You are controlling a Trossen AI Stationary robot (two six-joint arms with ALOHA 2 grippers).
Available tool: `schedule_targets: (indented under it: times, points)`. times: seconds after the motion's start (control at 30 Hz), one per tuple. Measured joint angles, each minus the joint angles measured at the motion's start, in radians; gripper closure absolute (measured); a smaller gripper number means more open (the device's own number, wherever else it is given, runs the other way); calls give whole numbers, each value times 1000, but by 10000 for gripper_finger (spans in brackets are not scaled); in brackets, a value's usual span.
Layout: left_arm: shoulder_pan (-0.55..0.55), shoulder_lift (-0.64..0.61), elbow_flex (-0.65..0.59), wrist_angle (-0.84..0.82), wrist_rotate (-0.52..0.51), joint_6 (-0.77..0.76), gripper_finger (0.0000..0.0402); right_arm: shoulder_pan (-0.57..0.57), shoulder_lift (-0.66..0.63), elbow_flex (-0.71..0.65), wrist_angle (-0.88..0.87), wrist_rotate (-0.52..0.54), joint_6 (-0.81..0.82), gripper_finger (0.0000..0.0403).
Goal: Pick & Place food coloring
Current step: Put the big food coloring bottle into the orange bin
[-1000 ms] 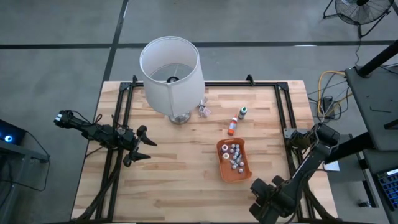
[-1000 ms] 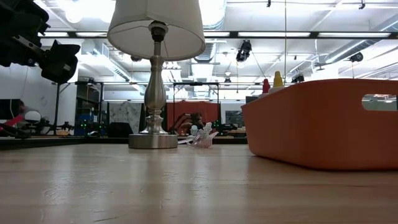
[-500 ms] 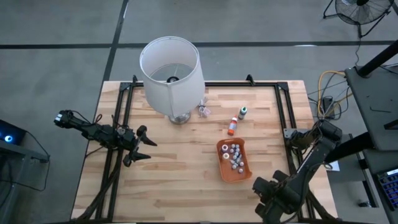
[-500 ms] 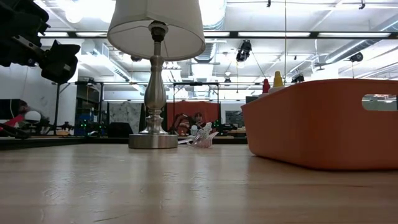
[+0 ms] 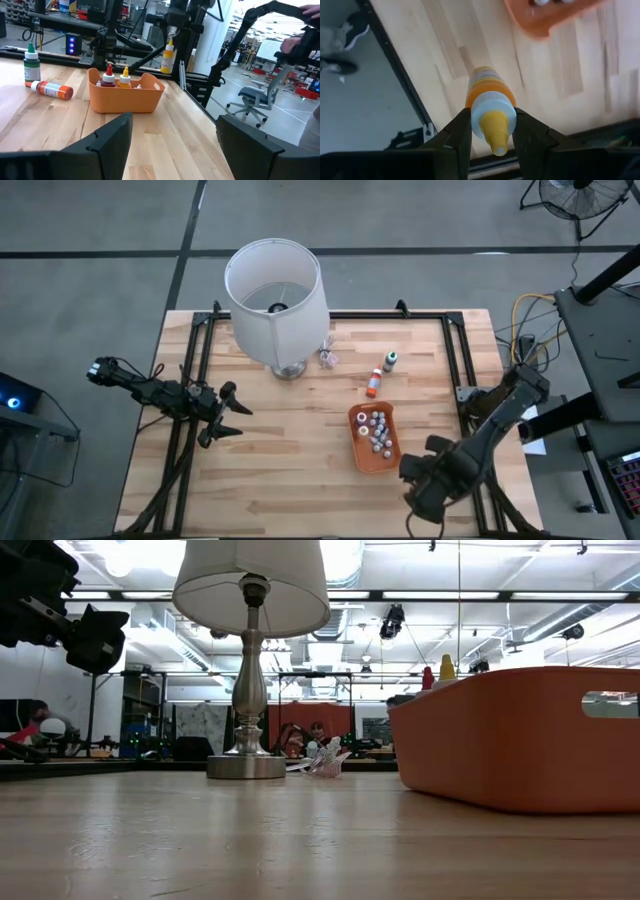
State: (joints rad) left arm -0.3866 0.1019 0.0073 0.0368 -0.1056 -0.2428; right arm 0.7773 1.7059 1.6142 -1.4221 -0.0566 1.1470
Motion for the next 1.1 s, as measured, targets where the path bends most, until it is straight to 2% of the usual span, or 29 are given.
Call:
schedule_targets:
  times: [0.63,0.97,1.1]
  points:
    - [0,0,0,0,0,0,143,-313,26,99,-1,-3,-575,297]
    - [0,0,0,0,0,0,143,-379,94,99,89,7,-836,297]
    - [0,0,0,0,0,0,143,-383,123,98,105,58,-909,297]
